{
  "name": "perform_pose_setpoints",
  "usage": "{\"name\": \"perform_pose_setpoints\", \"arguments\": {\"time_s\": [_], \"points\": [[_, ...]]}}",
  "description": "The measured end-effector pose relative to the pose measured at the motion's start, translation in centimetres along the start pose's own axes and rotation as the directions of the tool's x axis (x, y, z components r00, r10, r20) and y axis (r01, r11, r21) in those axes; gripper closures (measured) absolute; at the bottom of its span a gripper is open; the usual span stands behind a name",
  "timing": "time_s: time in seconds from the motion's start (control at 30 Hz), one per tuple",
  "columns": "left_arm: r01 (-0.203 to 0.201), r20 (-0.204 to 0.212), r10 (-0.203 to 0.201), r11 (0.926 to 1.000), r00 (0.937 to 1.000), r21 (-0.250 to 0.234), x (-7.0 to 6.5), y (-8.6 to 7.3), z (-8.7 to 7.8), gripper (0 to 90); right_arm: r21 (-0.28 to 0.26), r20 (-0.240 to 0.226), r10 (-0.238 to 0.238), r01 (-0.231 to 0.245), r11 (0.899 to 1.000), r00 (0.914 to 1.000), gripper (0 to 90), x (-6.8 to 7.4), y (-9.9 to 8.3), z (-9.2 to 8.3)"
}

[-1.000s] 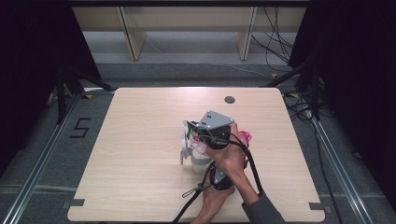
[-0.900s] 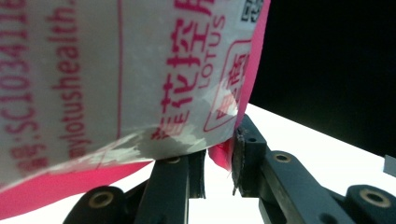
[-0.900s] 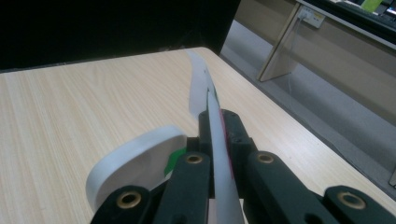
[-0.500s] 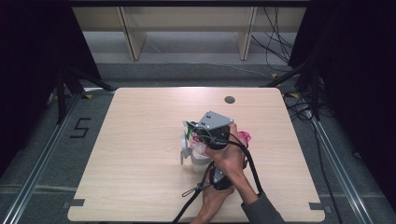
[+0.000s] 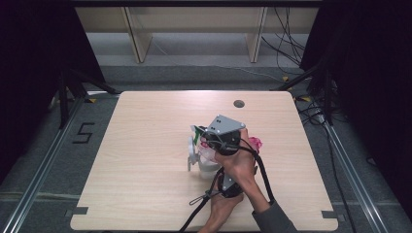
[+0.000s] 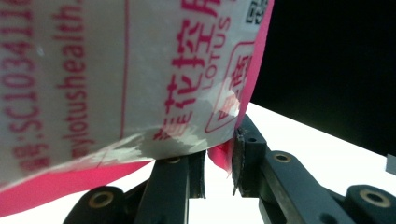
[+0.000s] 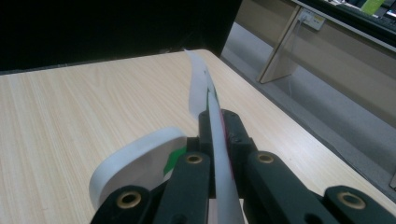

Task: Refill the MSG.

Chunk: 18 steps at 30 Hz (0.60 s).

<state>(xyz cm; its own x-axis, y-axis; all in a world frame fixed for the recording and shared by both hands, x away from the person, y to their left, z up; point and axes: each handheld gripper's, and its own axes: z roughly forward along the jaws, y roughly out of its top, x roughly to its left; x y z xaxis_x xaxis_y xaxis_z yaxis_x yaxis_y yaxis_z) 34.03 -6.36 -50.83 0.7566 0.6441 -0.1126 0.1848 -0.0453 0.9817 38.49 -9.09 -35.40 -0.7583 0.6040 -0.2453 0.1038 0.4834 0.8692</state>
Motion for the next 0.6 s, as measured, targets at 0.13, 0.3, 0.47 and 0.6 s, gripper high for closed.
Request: {"name": "perform_pose_setpoints", "arguments": {"time_s": [0.13, 0.3, 0.47, 0.6], "points": [[-0.012, -0.006, 0.012, 0.9999, 0.9999, 0.007, 0.05, 0.05, -0.08, 76.7, -0.003, -0.001, -0.006, 0.006, 1.000, 1.0000, 89.4, 0.16, 0.07, -0.05], [-0.012, -0.008, 0.012, 0.9999, 0.9999, 0.005, 0.11, 0.04, -0.09, 76.7, 0.002, 0.001, -0.013, 0.013, 1.000, 0.9999, 89.4, 0.24, 0.04, 0.20], [-0.012, -0.008, 0.012, 0.9999, 0.9999, 0.006, 0.15, 0.00, -0.10, 76.7, 0.001, 0.002, -0.008, 0.008, 1.000, 1.0000, 89.4, 0.27, 0.04, 0.18], [-0.008, -0.009, 0.008, 1.0000, 0.9999, 0.005, 0.13, 0.04, -0.15, 76.7, 0.007, -0.001, 0.003, -0.003, 1.000, 1.0000, 89.4, 0.43, 0.08, 0.15]]}}
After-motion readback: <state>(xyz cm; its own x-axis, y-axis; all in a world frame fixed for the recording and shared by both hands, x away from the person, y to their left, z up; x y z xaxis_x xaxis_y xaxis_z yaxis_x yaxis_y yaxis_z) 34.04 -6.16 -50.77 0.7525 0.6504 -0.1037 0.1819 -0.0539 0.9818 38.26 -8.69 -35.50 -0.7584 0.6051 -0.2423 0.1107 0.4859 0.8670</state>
